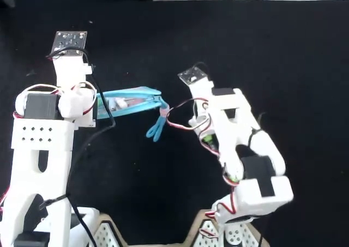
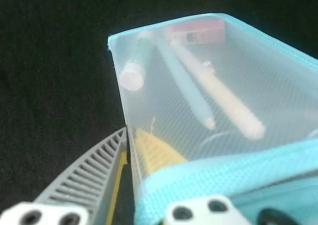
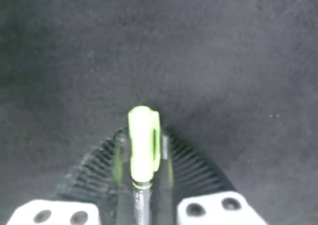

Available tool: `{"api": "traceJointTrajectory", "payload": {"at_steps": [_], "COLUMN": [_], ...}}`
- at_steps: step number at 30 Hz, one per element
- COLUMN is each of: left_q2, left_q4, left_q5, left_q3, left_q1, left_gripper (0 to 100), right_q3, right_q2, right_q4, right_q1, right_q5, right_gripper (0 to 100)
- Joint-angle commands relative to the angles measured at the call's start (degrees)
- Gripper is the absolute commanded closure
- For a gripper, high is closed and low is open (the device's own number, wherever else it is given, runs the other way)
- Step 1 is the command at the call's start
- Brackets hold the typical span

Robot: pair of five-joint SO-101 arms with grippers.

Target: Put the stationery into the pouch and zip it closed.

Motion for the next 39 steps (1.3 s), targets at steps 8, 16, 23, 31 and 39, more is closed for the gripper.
{"api": "traceJointTrajectory", "payload": {"at_steps": [8, 16, 23, 31, 39], "left_q2": [2.37, 2.37, 2.37, 2.37, 2.37], "left_q4": [-0.18, -0.18, -0.18, -0.18, -0.18], "left_q5": [0.26, 0.26, 0.26, 0.26, 0.26], "left_q3": [4.35, 4.35, 4.35, 4.35, 4.35], "left_q1": [-0.04, 0.04, -0.04, -0.04, 0.13], "left_gripper": [97, 97, 97, 97, 97], "right_q3": [-2.15, -9.01, -10.59, -9.98, -9.71], "right_q2": [-33.45, -54.37, -60.09, -60.53, -60.53], "right_q4": [16.26, 18.20, 11.25, -5.63, -17.93], "right_q1": [-1.05, -5.71, -17.67, -25.76, -31.47], "right_q5": [0.00, -11.96, -20.13, -20.22, -20.22], "right_gripper": [98.8, 98.8, 98.7, 98.7, 98.7]}}
